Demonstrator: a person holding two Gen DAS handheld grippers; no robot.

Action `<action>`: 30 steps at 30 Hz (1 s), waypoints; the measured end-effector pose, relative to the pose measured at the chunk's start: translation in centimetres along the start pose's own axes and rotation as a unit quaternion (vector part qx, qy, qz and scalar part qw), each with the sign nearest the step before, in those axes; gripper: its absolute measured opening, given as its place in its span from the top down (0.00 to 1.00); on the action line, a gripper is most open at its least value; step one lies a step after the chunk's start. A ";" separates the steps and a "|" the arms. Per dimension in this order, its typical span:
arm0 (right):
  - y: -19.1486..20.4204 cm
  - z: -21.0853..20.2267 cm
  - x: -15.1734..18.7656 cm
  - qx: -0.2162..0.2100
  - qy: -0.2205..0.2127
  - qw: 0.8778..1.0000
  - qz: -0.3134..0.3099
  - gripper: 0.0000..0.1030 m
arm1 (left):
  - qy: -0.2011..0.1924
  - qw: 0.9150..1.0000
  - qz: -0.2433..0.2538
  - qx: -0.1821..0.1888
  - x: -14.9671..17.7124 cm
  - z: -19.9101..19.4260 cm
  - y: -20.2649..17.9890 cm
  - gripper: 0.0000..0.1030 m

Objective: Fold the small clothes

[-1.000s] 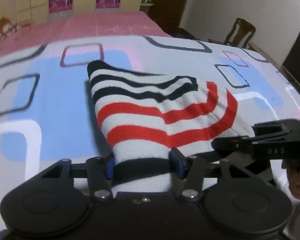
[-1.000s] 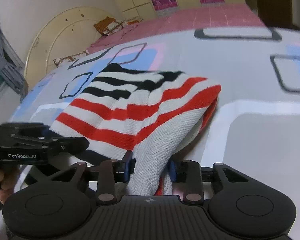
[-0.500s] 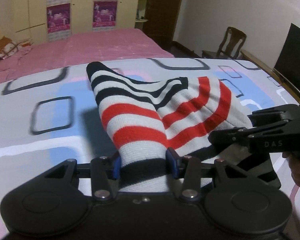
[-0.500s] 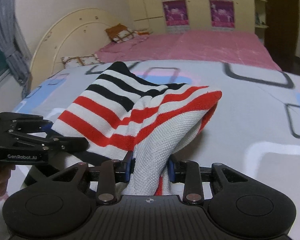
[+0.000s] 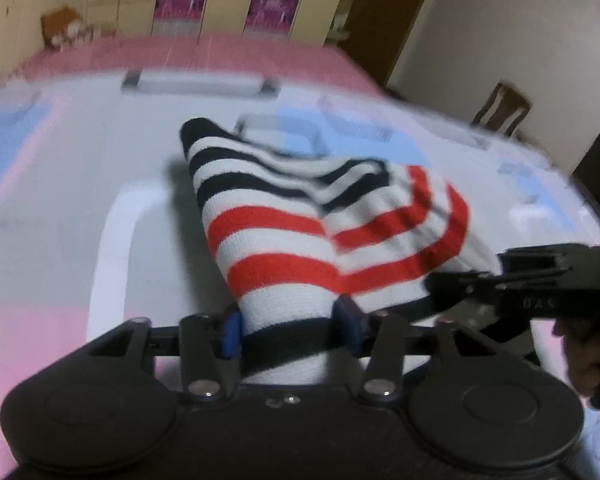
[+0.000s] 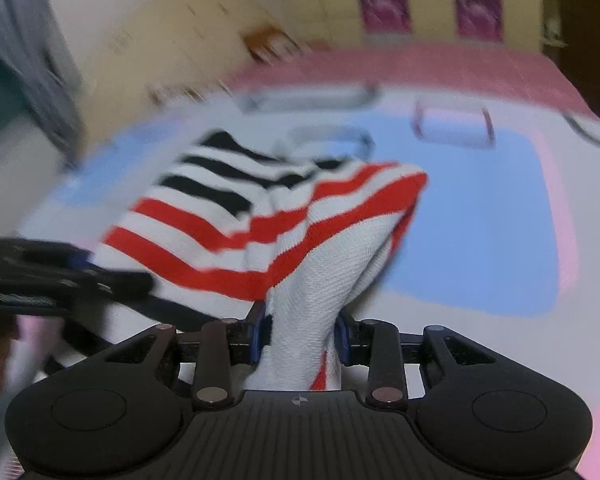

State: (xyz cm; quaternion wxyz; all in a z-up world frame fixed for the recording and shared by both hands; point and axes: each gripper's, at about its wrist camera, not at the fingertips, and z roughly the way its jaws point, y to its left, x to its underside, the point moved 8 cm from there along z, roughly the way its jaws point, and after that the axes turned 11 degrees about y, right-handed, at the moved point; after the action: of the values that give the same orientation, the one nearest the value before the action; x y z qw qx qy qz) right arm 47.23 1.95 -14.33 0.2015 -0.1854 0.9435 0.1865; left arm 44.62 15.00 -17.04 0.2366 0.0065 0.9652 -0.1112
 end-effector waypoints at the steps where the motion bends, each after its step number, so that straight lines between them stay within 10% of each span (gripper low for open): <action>1: -0.6 0.8 0.3 -0.011 0.000 1.000 0.028 0.64 | -0.017 1.000 -0.010 0.003 0.2 0.3 0.4 0.31; 10: -2.1 -4.1 0.2 0.021 -0.057 0.996 0.058 0.47 | -0.057 0.998 0.008 0.035 0.2 -3.7 2.3 0.39; 14: 0.0 -4.7 -2.6 0.060 -0.075 0.995 -0.025 0.83 | -0.092 0.994 0.039 0.033 -2.5 -4.3 1.7 0.62; 22: -3.0 3.1 -4.2 0.106 0.000 0.994 -0.031 0.87 | -0.027 0.993 0.113 -0.017 -3.0 1.0 -0.2 0.69; 30: -0.3 -2.2 -2.3 0.060 -0.042 0.996 -0.054 0.87 | -0.051 0.991 0.121 0.001 -0.9 -3.0 -1.5 0.74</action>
State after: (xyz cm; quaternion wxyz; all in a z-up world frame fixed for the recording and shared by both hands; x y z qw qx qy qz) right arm 48.63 1.39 -11.46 0.2617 -0.2156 0.9323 0.1256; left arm 43.95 14.20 -13.69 0.2975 0.1176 0.9439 -0.0826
